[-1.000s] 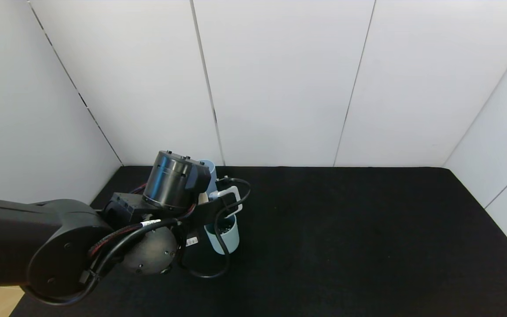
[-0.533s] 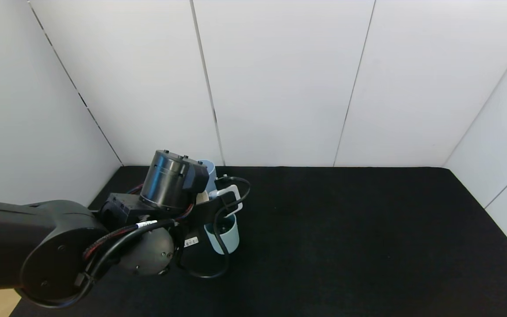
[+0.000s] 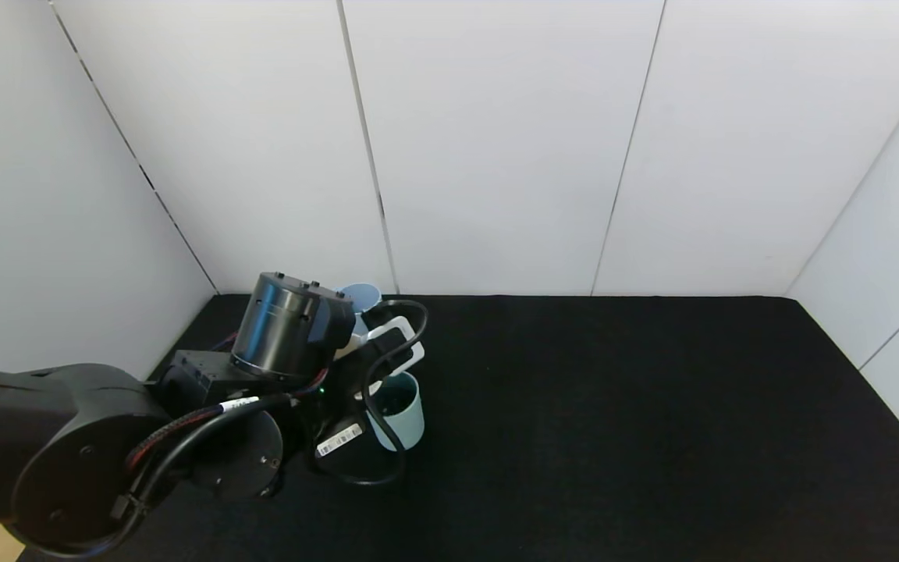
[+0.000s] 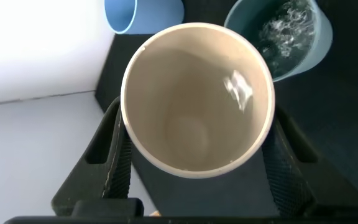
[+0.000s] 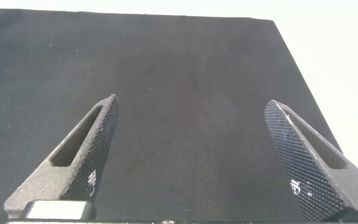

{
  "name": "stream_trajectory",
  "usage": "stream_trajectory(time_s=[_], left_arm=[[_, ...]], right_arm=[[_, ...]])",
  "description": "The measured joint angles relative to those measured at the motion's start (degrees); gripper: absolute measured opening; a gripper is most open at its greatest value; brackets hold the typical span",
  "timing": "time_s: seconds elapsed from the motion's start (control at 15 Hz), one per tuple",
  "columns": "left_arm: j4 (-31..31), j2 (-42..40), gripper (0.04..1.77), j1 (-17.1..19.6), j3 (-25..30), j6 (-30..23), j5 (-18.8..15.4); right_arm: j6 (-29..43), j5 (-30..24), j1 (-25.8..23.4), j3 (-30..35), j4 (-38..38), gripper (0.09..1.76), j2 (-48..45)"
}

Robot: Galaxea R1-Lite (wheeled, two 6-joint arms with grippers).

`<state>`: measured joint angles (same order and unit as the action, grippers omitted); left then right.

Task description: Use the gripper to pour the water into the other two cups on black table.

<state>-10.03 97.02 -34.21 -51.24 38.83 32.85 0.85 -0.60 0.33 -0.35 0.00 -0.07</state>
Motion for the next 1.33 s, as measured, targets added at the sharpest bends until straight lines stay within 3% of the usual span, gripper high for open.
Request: stream_trajectory(time_s=[0.33, 0.6, 1.07, 1.33], left_arm=[[0.3, -0.6, 1.22, 8.9, -1.3, -1.7, -5.9], [1.0, 0.6, 1.22, 15.8, -6.5, -1.5, -9.3], [1.0, 7.4, 1.22, 18.1, -14.4, -1.1, -8.7], [1.0, 11.9, 1.22, 18.2, -18.7, 2.9, -7.4]], right_arm=[[0.0, 0.0, 0.0, 0.0, 0.0, 1.71, 0.0], [0.0, 0.0, 0.0, 0.0, 0.0, 1.71, 0.0], [0.0, 0.0, 0.0, 0.0, 0.0, 1.71, 0.0], [0.0, 0.0, 0.0, 0.0, 0.0, 1.71, 0.0]])
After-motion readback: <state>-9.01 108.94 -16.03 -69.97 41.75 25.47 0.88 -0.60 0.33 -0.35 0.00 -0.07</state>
